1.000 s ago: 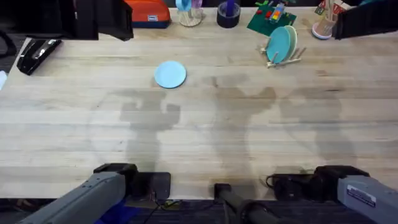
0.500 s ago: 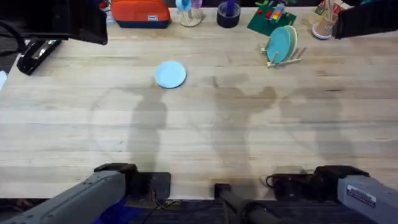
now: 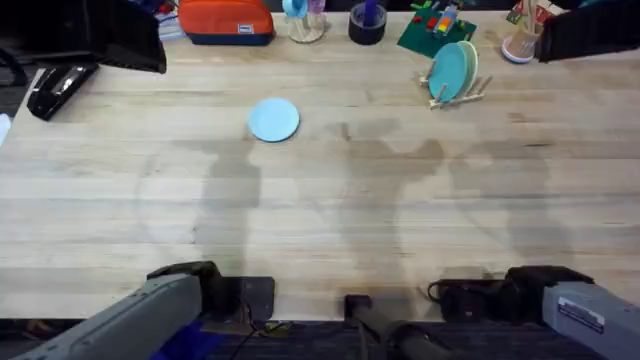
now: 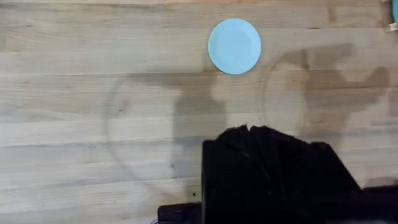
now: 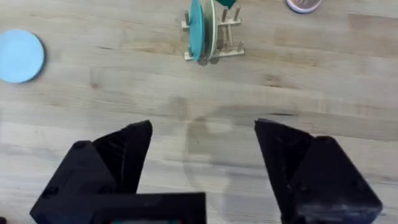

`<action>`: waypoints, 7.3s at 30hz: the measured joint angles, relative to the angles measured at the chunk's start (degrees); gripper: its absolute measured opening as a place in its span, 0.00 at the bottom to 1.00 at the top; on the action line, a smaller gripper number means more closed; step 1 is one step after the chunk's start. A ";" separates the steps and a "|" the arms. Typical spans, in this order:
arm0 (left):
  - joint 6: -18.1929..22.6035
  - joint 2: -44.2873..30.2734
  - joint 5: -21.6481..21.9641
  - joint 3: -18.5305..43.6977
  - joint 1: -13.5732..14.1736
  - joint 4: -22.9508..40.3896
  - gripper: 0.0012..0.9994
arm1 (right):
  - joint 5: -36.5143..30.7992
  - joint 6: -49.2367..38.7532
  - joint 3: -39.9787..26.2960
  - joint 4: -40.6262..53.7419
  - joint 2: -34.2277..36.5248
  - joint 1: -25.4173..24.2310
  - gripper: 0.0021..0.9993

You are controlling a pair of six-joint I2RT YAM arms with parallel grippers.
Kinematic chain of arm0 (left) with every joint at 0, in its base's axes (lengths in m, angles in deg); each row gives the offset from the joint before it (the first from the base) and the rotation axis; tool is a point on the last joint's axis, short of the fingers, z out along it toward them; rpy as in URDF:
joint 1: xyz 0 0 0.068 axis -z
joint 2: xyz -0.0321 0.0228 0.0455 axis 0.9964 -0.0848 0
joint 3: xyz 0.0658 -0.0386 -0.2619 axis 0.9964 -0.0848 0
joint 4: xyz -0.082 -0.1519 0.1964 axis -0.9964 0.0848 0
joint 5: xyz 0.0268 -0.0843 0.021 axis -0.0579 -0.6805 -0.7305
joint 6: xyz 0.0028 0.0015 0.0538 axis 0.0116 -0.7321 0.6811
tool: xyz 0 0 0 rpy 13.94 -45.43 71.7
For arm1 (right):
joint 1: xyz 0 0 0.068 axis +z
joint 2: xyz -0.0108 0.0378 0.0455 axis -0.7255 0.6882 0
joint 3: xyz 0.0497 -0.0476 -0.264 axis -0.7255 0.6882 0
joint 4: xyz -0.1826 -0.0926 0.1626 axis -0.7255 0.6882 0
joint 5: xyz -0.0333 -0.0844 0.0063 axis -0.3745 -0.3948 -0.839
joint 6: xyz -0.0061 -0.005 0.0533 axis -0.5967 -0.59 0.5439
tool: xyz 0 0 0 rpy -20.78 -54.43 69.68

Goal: Pick up the plates from the table one by one and place each into a slot on the dish rack.

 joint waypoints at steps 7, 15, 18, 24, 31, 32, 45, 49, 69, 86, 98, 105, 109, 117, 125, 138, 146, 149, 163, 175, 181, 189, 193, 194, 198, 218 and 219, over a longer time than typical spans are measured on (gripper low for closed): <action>2.52 -0.06 -5.06 -7.27 -4.11 -3.64 0.04 | 0.00 0.00 0.00 0.00 -0.01 0.00 0.99; 3.17 -1.32 -12.68 -19.84 -4.34 -13.51 0.04 | 0.00 0.00 0.00 0.00 -0.02 0.00 1.00; 3.35 -3.56 -15.61 -23.23 -4.34 -16.08 0.04 | 0.00 0.00 0.00 0.11 0.00 0.00 1.00; 5.44 -9.69 -20.77 -25.45 -4.34 -18.67 0.04 | 0.00 0.00 0.00 0.13 0.00 0.00 1.00; 8.11 -17.06 -27.13 -25.47 -4.73 -21.39 0.04 | 0.00 0.00 0.00 0.15 -0.02 0.00 1.00; 8.51 -17.97 -28.01 -25.47 -4.80 -21.63 0.04 | 0.00 0.00 0.00 0.15 0.00 0.00 1.00; 10.43 -25.73 -34.13 -25.52 -5.11 -25.81 0.04 | 0.00 0.01 0.00 0.17 0.00 0.00 0.99; 10.57 -26.09 -34.57 -25.54 -6.68 -25.98 0.04 | 0.00 0.00 0.00 0.16 -0.02 0.00 0.99; 13.01 -28.00 -38.97 -25.54 -11.99 -25.93 0.04 | 0.00 0.00 0.00 0.16 -0.02 0.00 1.00; 15.79 -40.02 -41.54 -25.54 -11.99 -32.28 0.04 | 0.00 0.02 0.00 0.16 0.00 0.00 0.99; 11.92 -46.96 -40.84 -25.54 -12.01 -42.33 0.04 | 0.00 0.02 -0.02 0.16 -0.01 0.00 1.00; 9.46 -48.67 -41.67 -25.49 -12.05 -43.77 0.04 | 0.00 0.02 -0.02 0.15 -0.02 0.00 1.00; 8.99 -48.75 -41.61 -25.41 -12.06 -43.53 0.04 | 0.00 0.02 -0.02 0.02 0.00 0.00 1.00; 8.61 -48.75 -41.53 -25.34 -12.06 -43.30 0.04 | 0.00 0.01 -0.02 0.02 -0.02 0.00 1.00; 8.59 -48.75 -41.37 -25.25 -12.06 -43.05 0.04 | 2.88 0.02 -0.02 0.02 0.00 0.00 1.00; 8.59 -48.75 -40.89 -25.19 -12.06 -41.05 0.04 | 24.82 0.66 -0.44 0.00 10.12 0.20 1.00; 8.77 -48.75 -40.45 -25.17 -12.06 -39.42 0.04 | 32.06 1.81 -0.44 -0.72 17.58 5.26 0.99; 8.88 -48.75 -40.43 -25.17 -12.06 -39.42 0.04 | 32.93 2.82 -0.44 -3.09 20.15 8.50 0.99; 8.88 -48.75 -40.37 -25.14 -12.06 -39.42 0.04 | 34.07 10.01 -0.44 -18.18 34.46 20.76 1.00; 8.89 -48.75 -40.34 -25.14 -12.06 -39.40 0.04 | 34.10 14.11 -0.44 -26.53 44.64 25.75 0.99; 8.90 -48.75 -40.34 -25.14 -12.06 -39.40 0.04 | 34.09 17.90 -0.44 -33.80 48.40 27.21 0.99; 8.90 -48.75 -40.34 -25.14 -12.06 -39.40 0.04 | 34.10 24.54 -0.44 -42.05 51.60 29.20 1.00; 8.90 -48.75 -40.34 -25.14 -12.06 -39.40 0.04 | 34.07 27.52 -0.44 -44.65 52.67 30.20 0.99; 8.90 -48.75 -40.34 -25.14 -12.06 -39.40 0.04 | 34.07 28.08 -0.44 -45.28 53.02 30.47 0.99; 8.89 -48.75 -40.34 -25.14 -12.06 -39.40 0.04 | 34.07 29.44 -0.44 -46.48 54.40 31.37 0.99; 8.90 -48.75 -40.34 -25.14 -12.06 -39.38 0.04 | 34.25 38.14 -0.65 -51.97 58.73 33.10 0.99; 8.90 -48.75 -40.34 -25.14 -12.06 -39.37 0.04 | 34.16 38.64 -0.84 -52.17 58.69 33.10 0.99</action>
